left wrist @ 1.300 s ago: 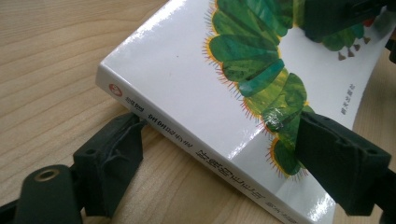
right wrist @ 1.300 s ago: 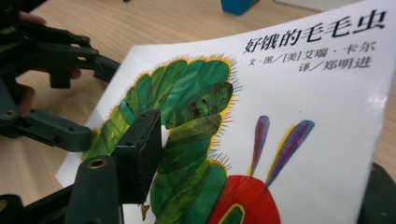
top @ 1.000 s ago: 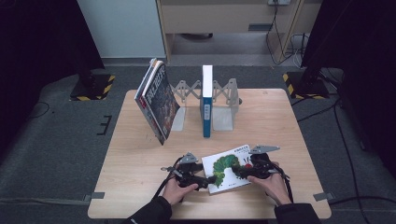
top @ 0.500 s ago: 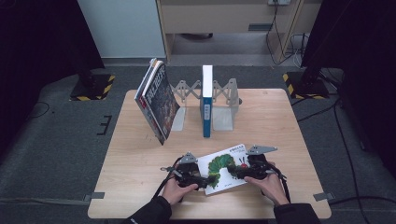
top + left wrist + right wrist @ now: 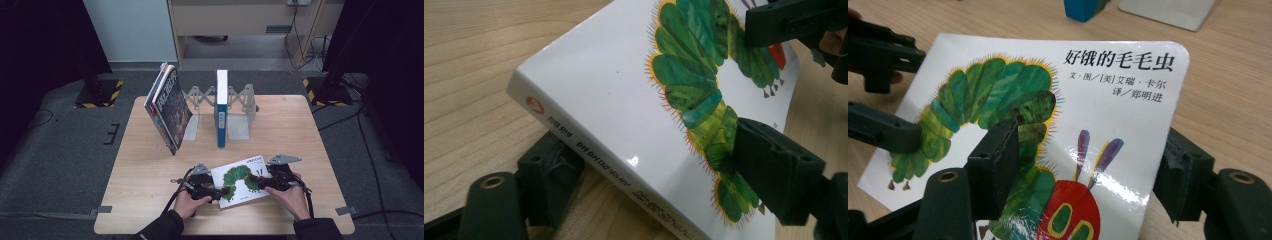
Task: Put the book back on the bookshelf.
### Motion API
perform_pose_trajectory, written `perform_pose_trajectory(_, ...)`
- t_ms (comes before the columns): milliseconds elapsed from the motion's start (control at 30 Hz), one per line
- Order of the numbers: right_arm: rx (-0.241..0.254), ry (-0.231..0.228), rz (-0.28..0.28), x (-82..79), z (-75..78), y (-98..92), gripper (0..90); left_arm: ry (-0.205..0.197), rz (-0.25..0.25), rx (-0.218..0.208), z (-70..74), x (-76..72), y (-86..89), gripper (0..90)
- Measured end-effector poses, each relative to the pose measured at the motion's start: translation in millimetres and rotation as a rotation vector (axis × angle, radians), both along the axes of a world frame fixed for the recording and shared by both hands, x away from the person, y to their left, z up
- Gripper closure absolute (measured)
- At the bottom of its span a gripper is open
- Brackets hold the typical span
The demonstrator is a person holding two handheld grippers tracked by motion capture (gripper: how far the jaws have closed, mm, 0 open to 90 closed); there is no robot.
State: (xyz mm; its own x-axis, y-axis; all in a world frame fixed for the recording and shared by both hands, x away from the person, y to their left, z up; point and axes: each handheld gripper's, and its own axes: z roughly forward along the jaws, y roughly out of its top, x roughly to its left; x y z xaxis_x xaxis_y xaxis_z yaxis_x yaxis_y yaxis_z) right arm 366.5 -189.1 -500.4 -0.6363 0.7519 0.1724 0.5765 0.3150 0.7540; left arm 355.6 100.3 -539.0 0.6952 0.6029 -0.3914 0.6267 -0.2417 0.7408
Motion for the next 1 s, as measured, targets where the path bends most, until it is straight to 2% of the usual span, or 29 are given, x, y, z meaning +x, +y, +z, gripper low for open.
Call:
perform_pose_trajectory(100, -0.012, 0.019, -0.007, 0.2, -1.5, -0.2, 33.7, 0.003, 0.003, -0.001, -0.1, 0.4, 0.7, 23.5)
perform_pose_trajectory(200, -0.002, 0.038, -0.017, 0.3, -6.0, -1.6, 33.7, 0.012, 0.003, -0.015, -0.6, 1.5, 2.5, 25.5)
perform_pose_trajectory(300, -0.017, 0.027, -0.014, 0.6, -7.3, -0.5, 33.7, 0.026, 0.0, -0.033, -1.3, 3.0, 5.1, 27.9)
perform_pose_trajectory(467, -0.013, 0.035, -0.015, 0.5, -7.9, 1.1, 33.8, 0.036, -0.013, -0.045, -1.6, 3.8, 6.3, 28.1)
perform_pose_trajectory(600, -0.009, 0.015, 0.005, 0.2, -7.3, 4.2, 33.7, 0.044, -0.022, -0.057, -2.1, 4.0, 6.9, 28.0)
perform_pose_trajectory(800, -0.011, -0.021, 0.037, -0.1, -4.8, 7.4, 33.8, 0.033, -0.022, -0.042, -1.4, 2.0, 6.0, 27.8)
perform_pose_trajectory(1000, -0.007, -0.02, 0.045, 0.8, -3.3, 6.7, 33.7, 0.032, -0.011, -0.043, -1.4, 0.7, 6.1, 28.2)
